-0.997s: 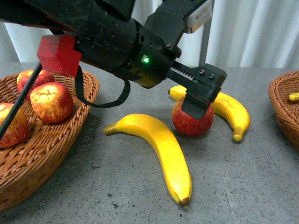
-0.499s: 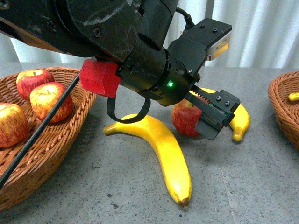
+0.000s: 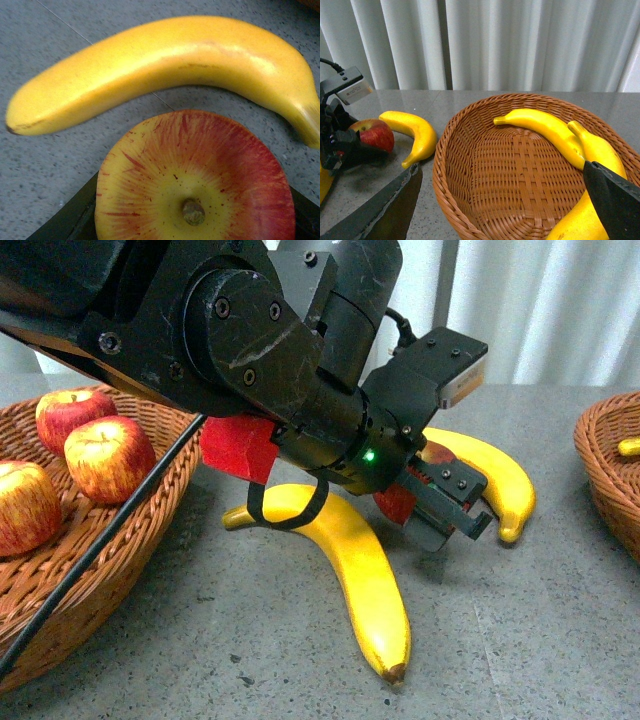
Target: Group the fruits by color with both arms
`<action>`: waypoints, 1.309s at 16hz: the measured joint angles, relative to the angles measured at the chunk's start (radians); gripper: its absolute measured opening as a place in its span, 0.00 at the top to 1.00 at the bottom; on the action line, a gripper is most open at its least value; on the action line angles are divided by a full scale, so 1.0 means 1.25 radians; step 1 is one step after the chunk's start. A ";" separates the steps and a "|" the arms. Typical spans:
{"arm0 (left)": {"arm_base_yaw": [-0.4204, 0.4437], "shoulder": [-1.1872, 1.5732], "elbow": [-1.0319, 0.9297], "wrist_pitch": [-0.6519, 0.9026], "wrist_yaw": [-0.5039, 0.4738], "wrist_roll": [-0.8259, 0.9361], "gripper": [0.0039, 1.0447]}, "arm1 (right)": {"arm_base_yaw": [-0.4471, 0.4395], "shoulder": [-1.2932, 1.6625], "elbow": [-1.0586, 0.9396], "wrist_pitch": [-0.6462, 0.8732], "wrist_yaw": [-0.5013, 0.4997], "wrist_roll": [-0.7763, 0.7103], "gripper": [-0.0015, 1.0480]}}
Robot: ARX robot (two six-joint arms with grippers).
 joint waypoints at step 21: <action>0.158 -0.566 -0.543 0.276 -0.409 -0.263 0.06 | 0.000 0.000 0.000 0.000 0.000 0.000 0.06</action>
